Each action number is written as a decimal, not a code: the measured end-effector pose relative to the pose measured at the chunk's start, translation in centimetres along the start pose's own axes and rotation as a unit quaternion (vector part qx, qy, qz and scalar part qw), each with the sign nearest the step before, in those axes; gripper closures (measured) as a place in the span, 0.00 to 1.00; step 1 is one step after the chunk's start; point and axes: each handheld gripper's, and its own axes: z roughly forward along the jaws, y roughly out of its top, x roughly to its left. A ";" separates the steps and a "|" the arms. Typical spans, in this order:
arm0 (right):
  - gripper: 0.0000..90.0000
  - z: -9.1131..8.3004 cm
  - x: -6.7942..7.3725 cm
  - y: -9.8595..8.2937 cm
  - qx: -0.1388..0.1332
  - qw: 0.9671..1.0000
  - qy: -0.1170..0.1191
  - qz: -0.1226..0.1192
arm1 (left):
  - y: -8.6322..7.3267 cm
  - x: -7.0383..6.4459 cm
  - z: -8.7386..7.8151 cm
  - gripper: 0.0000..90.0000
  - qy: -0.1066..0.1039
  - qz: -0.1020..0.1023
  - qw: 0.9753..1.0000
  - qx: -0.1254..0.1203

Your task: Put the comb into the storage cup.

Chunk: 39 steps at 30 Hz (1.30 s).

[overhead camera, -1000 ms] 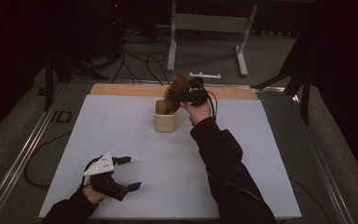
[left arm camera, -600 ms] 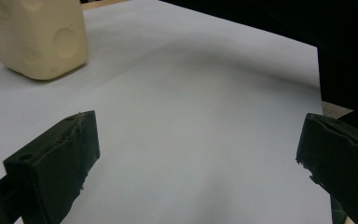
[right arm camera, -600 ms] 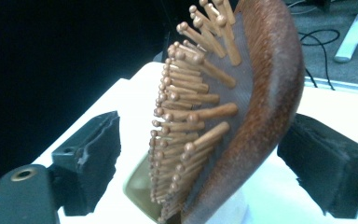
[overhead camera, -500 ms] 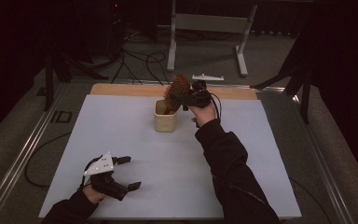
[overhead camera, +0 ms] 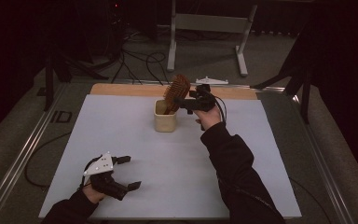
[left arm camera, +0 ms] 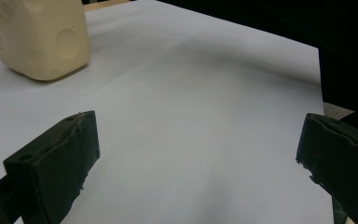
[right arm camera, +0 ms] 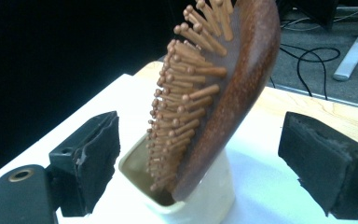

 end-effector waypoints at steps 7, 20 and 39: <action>0.13 -0.6 -0.2 -0.6 0.006 1.000 0.010 -0.007 | 0.0 0.0 0.0 0.00 -0.001 0.001 1.000 0.000; 0.13 -1.5 -0.4 -1.1 0.013 0.999 0.016 -0.027 | 0.0 0.0 0.0 0.00 0.001 -0.001 1.000 -0.003; 0.13 -2.7 -0.8 -3.2 0.014 0.999 0.024 -0.029 | 0.1 -0.1 -0.1 0.00 0.000 0.002 1.000 -0.002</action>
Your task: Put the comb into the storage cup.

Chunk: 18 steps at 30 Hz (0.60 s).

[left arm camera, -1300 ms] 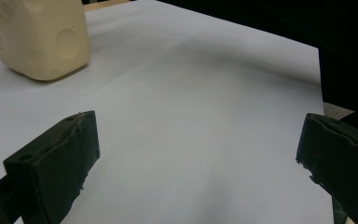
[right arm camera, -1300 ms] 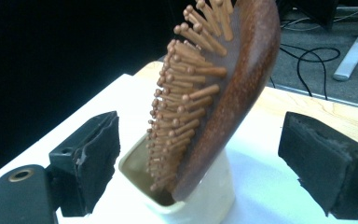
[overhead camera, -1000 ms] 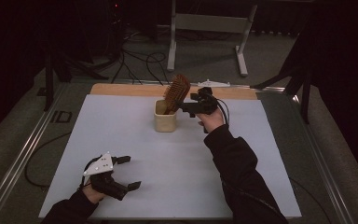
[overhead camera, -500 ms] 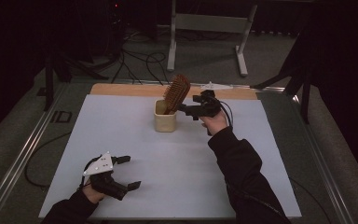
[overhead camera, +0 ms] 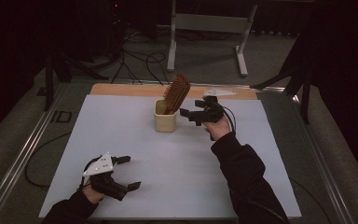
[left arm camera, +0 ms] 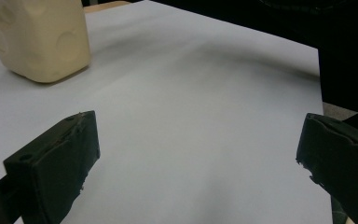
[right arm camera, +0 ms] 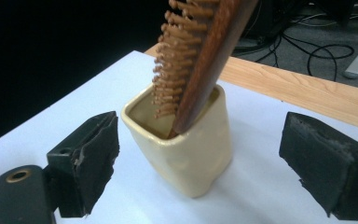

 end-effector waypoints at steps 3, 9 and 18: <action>0.13 -0.3 -0.1 -0.7 0.003 1.000 0.002 -0.002 | 0.0 0.0 0.0 0.00 0.000 0.000 1.000 0.000; 0.13 -0.7 -0.2 -1.9 0.002 1.000 0.005 -0.008 | 0.1 -0.1 0.0 0.00 -0.001 0.002 1.000 0.002; 0.13 -1.8 -0.4 -4.1 0.010 1.000 0.011 -0.007 | 0.1 -0.1 0.0 0.00 -0.001 0.002 1.000 0.000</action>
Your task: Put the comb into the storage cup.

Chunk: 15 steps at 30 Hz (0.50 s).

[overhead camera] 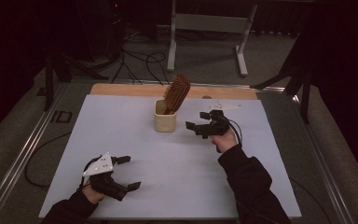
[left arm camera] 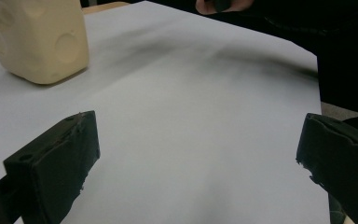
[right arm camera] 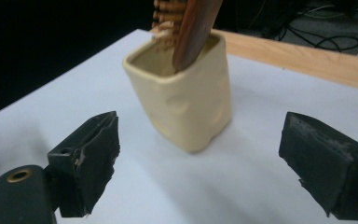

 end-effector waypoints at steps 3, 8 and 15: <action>0.14 -0.4 0.2 -1.0 0.013 1.000 0.005 -0.013 | 0.0 0.0 0.0 0.00 0.000 0.000 1.000 -0.001; 0.14 -1.0 0.8 -2.2 0.019 0.999 0.014 -0.027 | 0.1 -0.1 0.0 0.00 0.000 0.000 1.000 -0.001; 0.14 -1.7 1.3 -3.7 0.021 0.999 0.021 -0.033 | 0.1 -0.1 0.0 0.00 0.000 0.000 1.000 -0.002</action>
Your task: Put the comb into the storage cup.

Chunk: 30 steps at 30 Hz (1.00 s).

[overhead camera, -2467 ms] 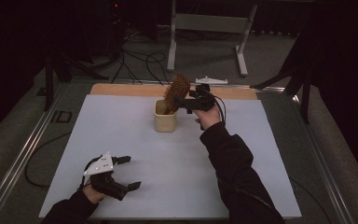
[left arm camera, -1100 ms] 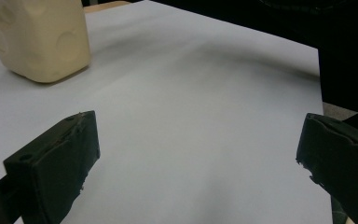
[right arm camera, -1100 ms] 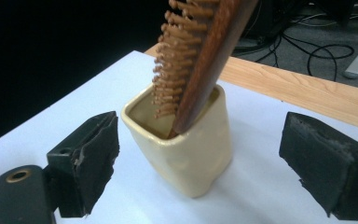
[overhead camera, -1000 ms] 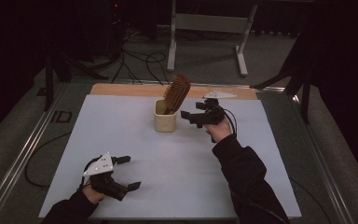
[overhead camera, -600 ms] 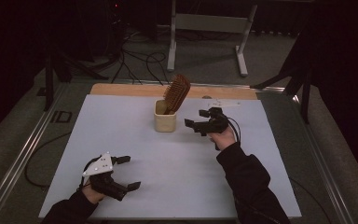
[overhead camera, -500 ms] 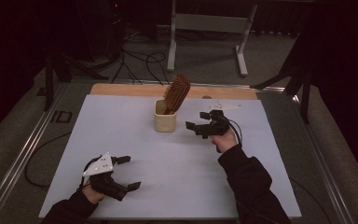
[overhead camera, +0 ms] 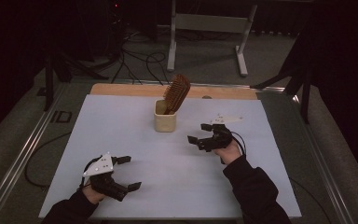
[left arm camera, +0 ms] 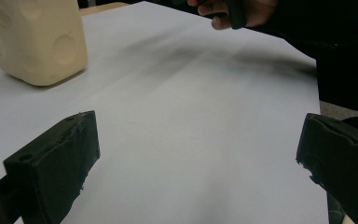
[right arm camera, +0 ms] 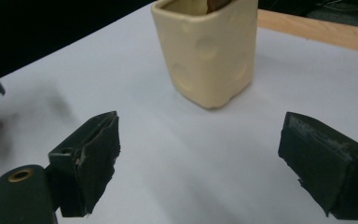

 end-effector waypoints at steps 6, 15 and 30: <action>0.14 -1.0 0.4 -2.3 0.002 1.000 0.001 0.009 | 0.0 0.0 0.0 0.00 0.000 0.000 1.000 0.001; 0.14 -2.9 0.8 -4.3 0.002 1.000 -0.007 0.001 | 0.0 0.0 0.1 0.00 0.001 0.001 1.000 0.002; 0.14 -7.0 0.9 -6.5 -0.005 0.999 -0.036 0.001 | 0.0 0.0 0.0 0.00 0.000 -0.001 1.000 0.001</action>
